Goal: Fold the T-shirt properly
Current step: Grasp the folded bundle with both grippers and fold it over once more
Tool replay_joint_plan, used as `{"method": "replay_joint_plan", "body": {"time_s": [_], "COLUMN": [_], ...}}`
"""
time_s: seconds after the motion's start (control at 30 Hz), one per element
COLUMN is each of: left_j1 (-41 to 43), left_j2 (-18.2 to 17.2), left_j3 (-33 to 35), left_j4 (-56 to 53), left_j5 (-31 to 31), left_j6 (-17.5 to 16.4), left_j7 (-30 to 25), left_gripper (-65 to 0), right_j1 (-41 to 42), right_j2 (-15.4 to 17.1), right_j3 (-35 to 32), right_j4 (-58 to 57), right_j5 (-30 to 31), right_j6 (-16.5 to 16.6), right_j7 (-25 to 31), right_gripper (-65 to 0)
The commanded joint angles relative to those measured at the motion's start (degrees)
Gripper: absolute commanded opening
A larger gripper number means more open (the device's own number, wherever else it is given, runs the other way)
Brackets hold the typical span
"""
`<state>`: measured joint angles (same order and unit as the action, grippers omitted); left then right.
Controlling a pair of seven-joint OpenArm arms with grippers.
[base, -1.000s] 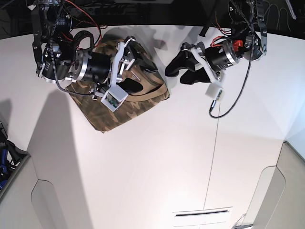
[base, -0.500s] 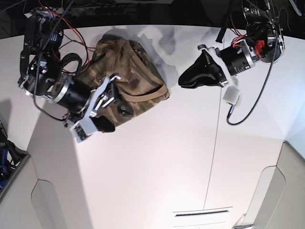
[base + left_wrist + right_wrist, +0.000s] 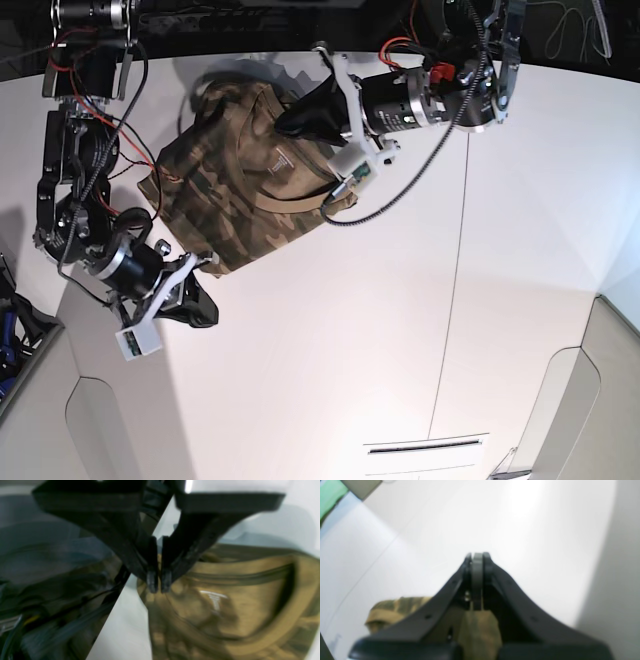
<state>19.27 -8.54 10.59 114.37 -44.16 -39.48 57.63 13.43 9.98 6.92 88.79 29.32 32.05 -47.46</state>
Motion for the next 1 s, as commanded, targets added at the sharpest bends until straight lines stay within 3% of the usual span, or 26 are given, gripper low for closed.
{"method": "replay_joint_plan", "body": {"time_s": [0.0, 0.13, 0.23, 0.53, 0.67, 0.97], "left_j1": [-0.2, -0.9, -2.7, -8.2, -10.7, -17.9], "left_j2": [0.2, 0.3, 0.3, 0.2, -0.1, -1.0], "left_j3": [1.6, 6.6, 9.0, 9.0, 4.3, -11.8], "left_j4": [-0.2, -5.0, -9.1, -15.8, -17.4, -17.9], "left_j5": [-0.2, 5.0, 7.6, 13.4, 14.3, 14.4], "left_j6": [-0.5, -0.5, 1.2, 1.6, 1.6, 1.6], "left_j7": [-2.4, -7.5, -8.1, -8.1, -8.1, -8.8], "left_gripper": [-62.0, -62.0, -62.0, -62.0, -62.0, -62.0], "right_j1": [2.6, 7.1, 9.0, 8.6, 8.6, 3.6], "right_j2": [0.3, 0.3, 0.3, 1.0, 2.0, 2.7], "right_j3": [0.2, -0.2, -2.1, -6.8, -6.8, -5.3], "right_j4": [-2.1, -14.5, -21.9, -26.6, -26.5, -23.5], "right_j5": [1.0, 2.2, 2.2, 1.1, 2.7, 14.3], "right_j6": [0.1, 1.2, 1.4, 1.4, 1.4, 1.6], "right_j7": [1.4, 1.4, 1.5, 0.5, -2.2, -10.3], "right_gripper": [-65.0, -65.0, -65.0, -65.0, -65.0, -65.0]}}
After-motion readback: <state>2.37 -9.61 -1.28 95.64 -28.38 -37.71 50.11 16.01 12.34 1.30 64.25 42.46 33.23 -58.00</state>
